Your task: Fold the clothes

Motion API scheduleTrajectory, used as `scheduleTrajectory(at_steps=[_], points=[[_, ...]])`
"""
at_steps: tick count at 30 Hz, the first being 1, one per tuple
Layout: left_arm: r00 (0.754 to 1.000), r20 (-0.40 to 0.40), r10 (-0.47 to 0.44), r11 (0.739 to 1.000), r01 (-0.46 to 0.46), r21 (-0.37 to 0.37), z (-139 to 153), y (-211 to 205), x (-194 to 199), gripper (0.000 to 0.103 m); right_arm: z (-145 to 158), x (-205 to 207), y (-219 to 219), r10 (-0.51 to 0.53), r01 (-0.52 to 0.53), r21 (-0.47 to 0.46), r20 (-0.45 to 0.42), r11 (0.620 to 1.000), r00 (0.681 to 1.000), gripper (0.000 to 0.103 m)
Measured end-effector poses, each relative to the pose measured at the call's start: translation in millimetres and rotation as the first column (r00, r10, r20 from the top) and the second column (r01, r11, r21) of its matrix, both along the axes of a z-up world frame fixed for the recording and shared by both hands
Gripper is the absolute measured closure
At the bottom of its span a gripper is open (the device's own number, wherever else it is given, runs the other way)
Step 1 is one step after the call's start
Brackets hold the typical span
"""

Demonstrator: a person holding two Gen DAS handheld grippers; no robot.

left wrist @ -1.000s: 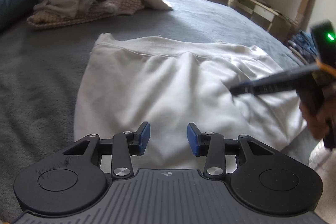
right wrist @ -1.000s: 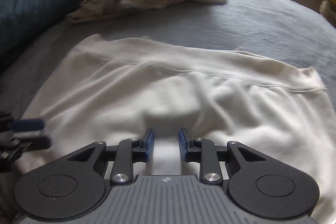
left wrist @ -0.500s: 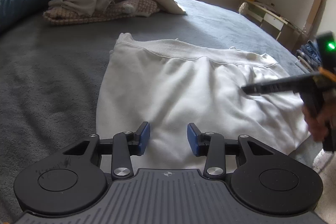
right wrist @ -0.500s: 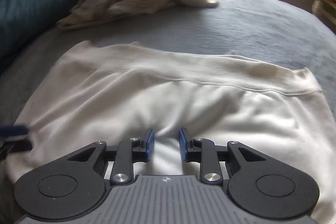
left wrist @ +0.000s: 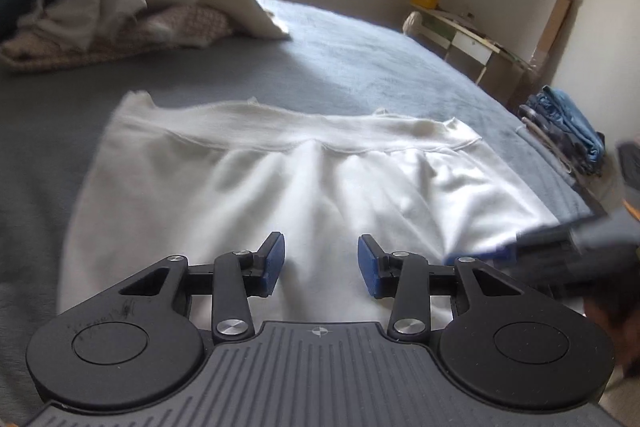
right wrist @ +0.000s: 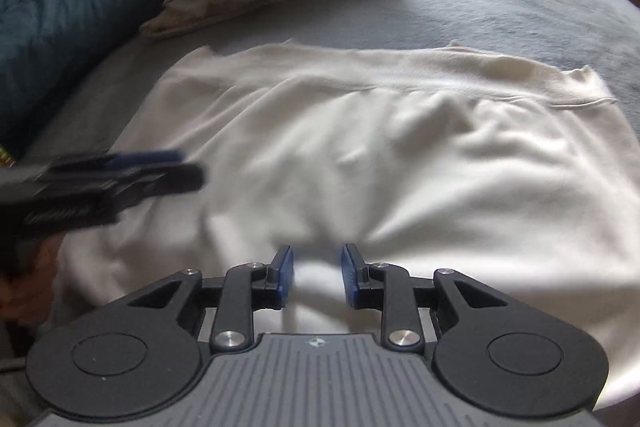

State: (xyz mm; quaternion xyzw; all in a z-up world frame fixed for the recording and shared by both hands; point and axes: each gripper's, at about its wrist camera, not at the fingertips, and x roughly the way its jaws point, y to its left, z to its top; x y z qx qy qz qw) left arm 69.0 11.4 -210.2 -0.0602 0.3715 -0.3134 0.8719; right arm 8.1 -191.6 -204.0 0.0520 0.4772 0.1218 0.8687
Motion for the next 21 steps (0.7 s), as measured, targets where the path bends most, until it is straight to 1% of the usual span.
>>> scheduleTrajectory(at_steps=[2,3,4,7,8,10,11,14,16,20,21], points=[[1.000,-0.022,-0.005,1.000,0.005,-0.017,-3,-3,0,0.063,2,-18,13,0.105,-0.104,0.029,-0.040,0.994,0.994,0.074],[1.000,-0.024,-0.018,1.000,0.017,-0.018,-4,-3,-3,0.063,4,-25,17,0.137,-0.136,0.034,-0.048,0.990,0.989,0.074],[0.999,-0.024,-0.033,0.999,0.032,-0.016,-5,-4,-6,0.062,6,-29,16,0.146,-0.144,0.034,-0.048,0.989,0.988,0.074],[0.995,-0.022,-0.097,0.995,0.098,0.013,-9,-6,-24,0.062,17,-29,-7,0.039,-0.037,0.044,-0.036,0.998,0.999,0.074],[0.993,-0.016,-0.121,0.992,0.121,0.027,-9,-7,-31,0.061,17,-23,-20,-0.028,0.030,0.063,-0.040,0.998,0.999,0.074],[0.986,-0.004,-0.168,0.984,0.168,0.054,-9,-9,-46,0.058,17,-12,-41,-0.142,0.147,0.089,-0.057,0.985,0.988,0.074],[0.982,0.002,-0.191,0.979,0.191,0.068,-10,-10,-54,0.057,15,-8,-48,-0.180,0.185,0.086,-0.067,0.979,0.981,0.074],[0.967,0.016,-0.253,0.963,0.251,0.103,-8,-14,-71,0.056,10,-4,-56,-0.229,0.234,0.067,-0.075,0.970,0.970,0.074],[0.956,0.024,-0.291,0.950,0.286,0.123,-5,-16,-79,0.055,5,-6,-56,-0.233,0.239,0.061,-0.091,0.969,0.968,0.074],[0.930,0.038,-0.365,0.921,0.354,0.164,0,-21,-95,0.055,9,-9,-54,-0.226,0.229,0.043,-0.063,0.973,0.972,0.074],[0.931,0.052,-0.360,0.924,0.348,0.160,3,-21,-93,0.056,11,-8,-54,-0.226,0.228,0.036,-0.046,0.973,0.973,0.074]])
